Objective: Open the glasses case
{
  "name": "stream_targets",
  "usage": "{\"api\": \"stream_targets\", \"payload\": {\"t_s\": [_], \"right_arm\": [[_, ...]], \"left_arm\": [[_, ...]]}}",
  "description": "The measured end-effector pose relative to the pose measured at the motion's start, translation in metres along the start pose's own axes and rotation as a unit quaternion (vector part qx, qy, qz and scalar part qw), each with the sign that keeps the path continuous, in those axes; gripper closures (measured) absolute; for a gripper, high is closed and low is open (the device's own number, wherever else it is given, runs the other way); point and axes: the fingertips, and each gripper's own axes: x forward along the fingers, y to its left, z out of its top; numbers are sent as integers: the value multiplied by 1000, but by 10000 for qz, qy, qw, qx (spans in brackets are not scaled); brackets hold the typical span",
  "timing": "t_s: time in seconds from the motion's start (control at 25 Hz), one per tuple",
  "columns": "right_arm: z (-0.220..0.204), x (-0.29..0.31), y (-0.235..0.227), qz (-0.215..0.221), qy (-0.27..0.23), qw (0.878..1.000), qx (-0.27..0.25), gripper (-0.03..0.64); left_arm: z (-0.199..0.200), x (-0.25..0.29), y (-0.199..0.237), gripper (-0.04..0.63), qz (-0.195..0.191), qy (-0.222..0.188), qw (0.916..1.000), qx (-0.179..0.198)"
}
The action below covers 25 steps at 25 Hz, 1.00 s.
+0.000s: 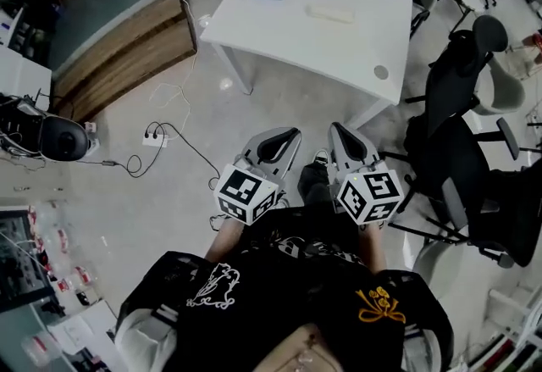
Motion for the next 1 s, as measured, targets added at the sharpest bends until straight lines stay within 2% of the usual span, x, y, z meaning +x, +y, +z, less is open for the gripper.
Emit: {"api": "stream_targets", "payload": {"t_s": [0.32, 0.48, 0.76, 1.0], "right_arm": [[62, 70, -99, 182, 3, 9998, 4, 603], [81, 93, -135, 283, 60, 9996, 39, 604], [95, 114, -179, 464, 107, 9989, 48, 604], [95, 121, -190, 656, 166, 9976, 142, 604]], "left_arm": [[53, 116, 49, 566, 198, -93, 9997, 58], [66, 160, 67, 566, 319, 3, 9995, 47], [81, 206, 75, 566, 558, -41, 9984, 123], [79, 220, 77, 566, 739, 119, 9970, 179]]}}
